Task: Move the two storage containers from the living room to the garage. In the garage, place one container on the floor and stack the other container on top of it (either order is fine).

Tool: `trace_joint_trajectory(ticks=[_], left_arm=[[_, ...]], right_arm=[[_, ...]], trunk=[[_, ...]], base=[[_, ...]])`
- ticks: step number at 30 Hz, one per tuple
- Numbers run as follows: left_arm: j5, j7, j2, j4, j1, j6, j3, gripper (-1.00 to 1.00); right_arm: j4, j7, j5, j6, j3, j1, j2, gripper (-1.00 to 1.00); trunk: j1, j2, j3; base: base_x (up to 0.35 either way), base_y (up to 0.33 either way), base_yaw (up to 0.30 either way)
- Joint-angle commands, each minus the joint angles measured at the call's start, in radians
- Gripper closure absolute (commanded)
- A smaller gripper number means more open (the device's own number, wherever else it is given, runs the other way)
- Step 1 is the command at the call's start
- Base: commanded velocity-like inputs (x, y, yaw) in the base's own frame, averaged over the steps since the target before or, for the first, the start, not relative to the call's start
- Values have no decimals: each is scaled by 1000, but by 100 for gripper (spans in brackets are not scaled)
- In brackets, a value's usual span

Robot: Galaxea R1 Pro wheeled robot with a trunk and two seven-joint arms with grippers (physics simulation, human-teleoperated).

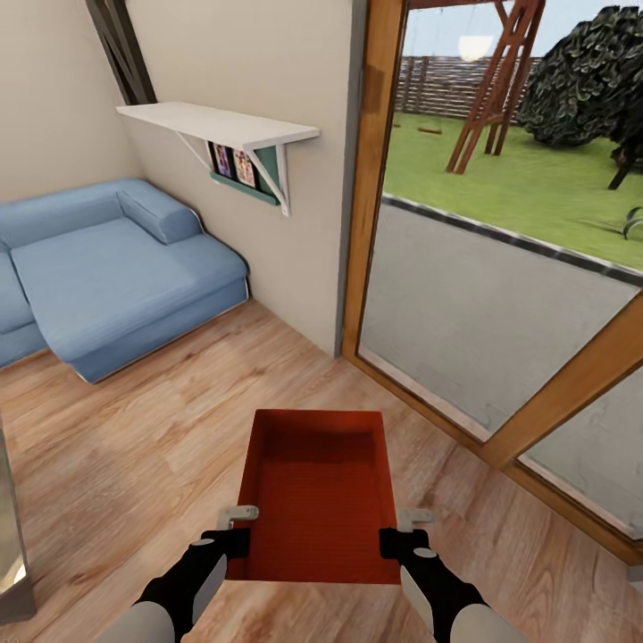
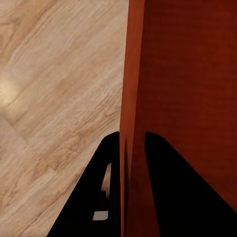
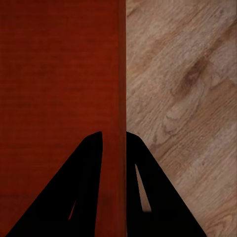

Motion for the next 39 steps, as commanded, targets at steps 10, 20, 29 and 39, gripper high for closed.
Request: trace_joint_trajectory(ticks=[10,20,29,39], left_arm=[[-5,10,1,2,0,7,-7,100],[-5,10,1,2,0,7,-7,100],[-5,10,1,2,0,7,-7,100],[-5,10,1,2,0,7,-7,100]], right_arm=[[-19,-13,21,-4,-1,-1,-21,100],[-19,-13,21,-4,-2,-1,-22,100],[-19,-12,21,-5,-1,-1,-23,100],[-19,-34,21,-6,-3,-1,-20,100]], trunk=[[0,-2,15],[0,-2,31],[0,-2,41],[0,-2,54]], base=[[0,0,106],[0,0,106],[0,0,71],[0,0,3]])
